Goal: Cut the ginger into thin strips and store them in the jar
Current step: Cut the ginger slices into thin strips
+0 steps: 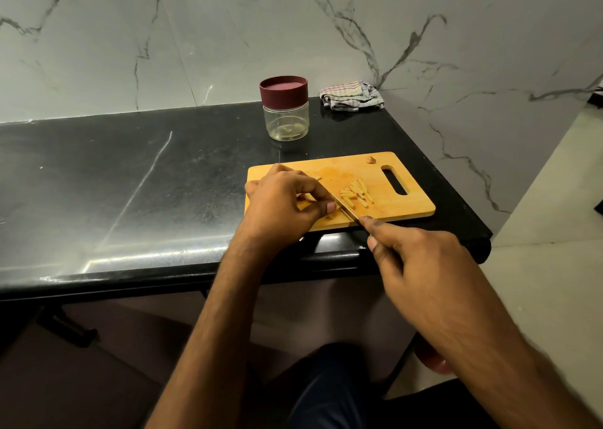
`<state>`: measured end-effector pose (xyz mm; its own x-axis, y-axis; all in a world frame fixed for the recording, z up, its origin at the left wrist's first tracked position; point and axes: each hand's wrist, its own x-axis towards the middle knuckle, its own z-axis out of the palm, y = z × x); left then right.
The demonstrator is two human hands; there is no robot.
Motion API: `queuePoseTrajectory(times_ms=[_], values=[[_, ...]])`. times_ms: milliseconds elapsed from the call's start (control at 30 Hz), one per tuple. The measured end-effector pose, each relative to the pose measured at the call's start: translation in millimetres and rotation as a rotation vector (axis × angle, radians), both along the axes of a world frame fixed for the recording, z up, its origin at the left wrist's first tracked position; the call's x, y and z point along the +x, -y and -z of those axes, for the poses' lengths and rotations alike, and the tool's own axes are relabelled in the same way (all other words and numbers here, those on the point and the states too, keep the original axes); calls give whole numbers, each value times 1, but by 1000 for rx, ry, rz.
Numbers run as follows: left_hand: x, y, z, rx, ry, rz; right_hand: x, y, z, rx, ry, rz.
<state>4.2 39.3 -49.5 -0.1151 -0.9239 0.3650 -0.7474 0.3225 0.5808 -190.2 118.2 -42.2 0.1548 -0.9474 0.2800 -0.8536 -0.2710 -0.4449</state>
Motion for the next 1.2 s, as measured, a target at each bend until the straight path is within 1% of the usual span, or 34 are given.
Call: queuePoseTrajectory(times_ms=[300,900,1100,1200], values=[[-1,-1,-2,7,-1,8,-1,-2,-2,-5,21,1],[0,-1,-6,20,19,20,4,6,-10,69,-161,90],[0,-2,-5,7,13,18,6,13,-1,64,-133,49],[1,-2,-4,-5,14,19,-3,8,3,55,-172,55]])
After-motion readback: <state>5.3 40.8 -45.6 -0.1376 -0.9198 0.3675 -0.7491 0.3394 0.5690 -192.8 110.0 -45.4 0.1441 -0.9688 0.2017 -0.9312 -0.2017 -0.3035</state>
